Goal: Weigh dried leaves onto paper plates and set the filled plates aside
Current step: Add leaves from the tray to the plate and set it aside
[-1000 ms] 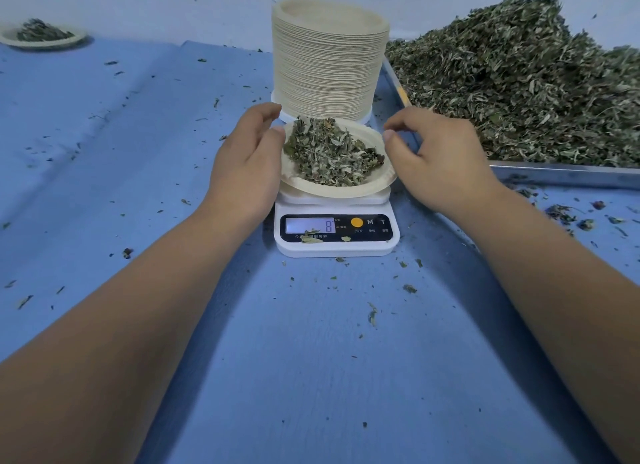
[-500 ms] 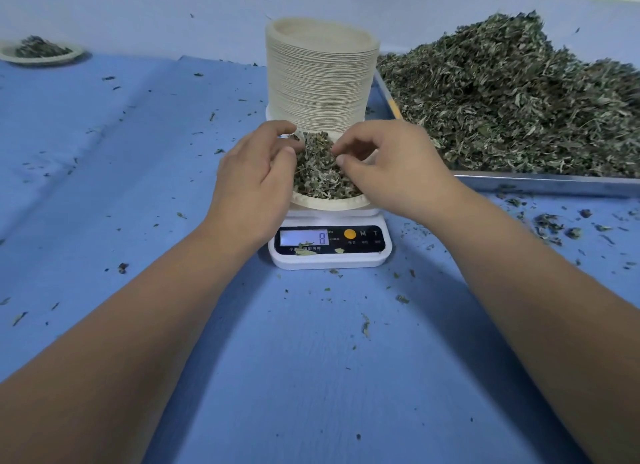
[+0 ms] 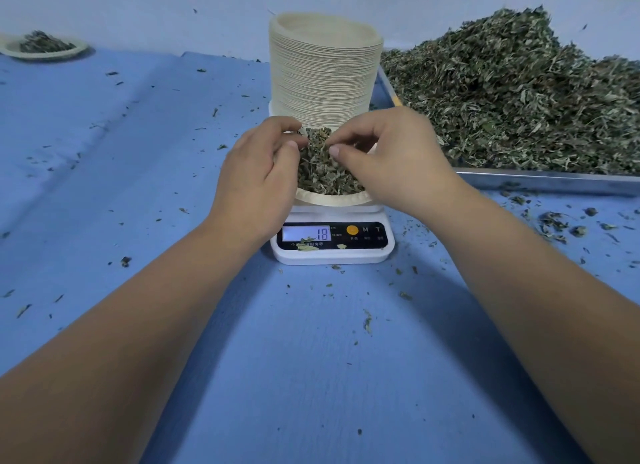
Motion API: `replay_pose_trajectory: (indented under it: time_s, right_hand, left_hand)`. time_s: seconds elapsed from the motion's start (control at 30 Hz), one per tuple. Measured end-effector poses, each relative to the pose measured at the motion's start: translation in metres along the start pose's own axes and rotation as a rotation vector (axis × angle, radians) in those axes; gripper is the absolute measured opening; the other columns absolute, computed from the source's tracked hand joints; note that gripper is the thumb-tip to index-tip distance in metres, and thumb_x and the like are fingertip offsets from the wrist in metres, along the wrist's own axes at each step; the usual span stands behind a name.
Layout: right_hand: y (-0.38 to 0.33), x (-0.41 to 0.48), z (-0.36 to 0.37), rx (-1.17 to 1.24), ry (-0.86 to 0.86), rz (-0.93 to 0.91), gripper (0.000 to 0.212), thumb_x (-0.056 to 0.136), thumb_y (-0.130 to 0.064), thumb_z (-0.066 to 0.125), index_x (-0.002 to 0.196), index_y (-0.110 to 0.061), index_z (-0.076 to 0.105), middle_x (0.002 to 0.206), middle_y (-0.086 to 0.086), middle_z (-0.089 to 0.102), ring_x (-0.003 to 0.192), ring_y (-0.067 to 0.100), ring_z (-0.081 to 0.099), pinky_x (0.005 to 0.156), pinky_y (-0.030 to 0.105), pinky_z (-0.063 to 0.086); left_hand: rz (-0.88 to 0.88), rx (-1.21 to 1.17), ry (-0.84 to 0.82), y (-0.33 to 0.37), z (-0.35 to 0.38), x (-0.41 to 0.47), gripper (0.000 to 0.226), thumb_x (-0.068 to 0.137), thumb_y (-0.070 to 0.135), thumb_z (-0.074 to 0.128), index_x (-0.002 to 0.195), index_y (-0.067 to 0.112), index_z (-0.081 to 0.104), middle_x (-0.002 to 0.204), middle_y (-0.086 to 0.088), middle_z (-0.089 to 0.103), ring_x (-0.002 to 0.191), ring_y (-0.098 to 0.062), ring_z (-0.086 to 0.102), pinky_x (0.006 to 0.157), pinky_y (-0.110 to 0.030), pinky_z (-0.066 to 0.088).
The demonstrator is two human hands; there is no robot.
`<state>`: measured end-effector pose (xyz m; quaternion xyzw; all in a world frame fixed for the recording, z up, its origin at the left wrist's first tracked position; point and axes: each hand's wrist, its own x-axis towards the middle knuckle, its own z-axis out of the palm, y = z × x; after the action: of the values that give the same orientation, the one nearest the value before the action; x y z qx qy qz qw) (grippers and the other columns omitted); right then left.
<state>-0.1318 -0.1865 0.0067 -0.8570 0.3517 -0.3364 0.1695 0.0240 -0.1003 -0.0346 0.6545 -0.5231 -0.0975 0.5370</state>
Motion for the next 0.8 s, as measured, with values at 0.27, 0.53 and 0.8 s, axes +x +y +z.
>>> replay_pose_trajectory:
  time_s: [0.27, 0.53, 0.8]
  right_hand:
    - [0.006, -0.002, -0.005, 0.059, 0.069, -0.013, 0.011, 0.09, -0.02, 0.075, 0.098, -0.025, 0.081, 0.078, -0.024, 0.066, 0.071, -0.007, 0.06, 0.074, 0.009, 0.046]
    - [0.004, -0.005, -0.009, 0.192, 0.161, -0.019, 0.011, 0.089, -0.018, 0.075, 0.098, -0.023, 0.08, 0.084, -0.019, 0.072, 0.075, 0.002, 0.065, 0.078, 0.026, 0.056]
    - [0.015, -0.004, -0.023, 0.109, 0.324, -0.094, 0.014, 0.093, -0.022, 0.07, 0.104, -0.021, 0.079, 0.09, -0.012, 0.074, 0.076, 0.004, 0.067, 0.075, 0.018, 0.053]
  left_hand:
    - [0.025, 0.018, -0.001, -0.001, 0.001, 0.0, 0.042, 0.097, 0.031, 0.037, 0.13, 0.024, 0.062, 0.118, 0.017, 0.071, 0.124, -0.008, 0.056, 0.108, -0.036, 0.043]
    - [0.049, 0.05, -0.013, 0.0, 0.001, 0.0, 0.043, 0.097, 0.03, 0.037, 0.132, 0.024, 0.061, 0.121, 0.017, 0.069, 0.125, -0.007, 0.054, 0.104, -0.029, 0.04]
    - [0.073, 0.092, 0.017, 0.002, 0.002, -0.002, 0.041, 0.098, 0.029, 0.039, 0.13, 0.026, 0.065, 0.12, 0.017, 0.057, 0.119, 0.003, 0.046, 0.093, 0.002, 0.026]
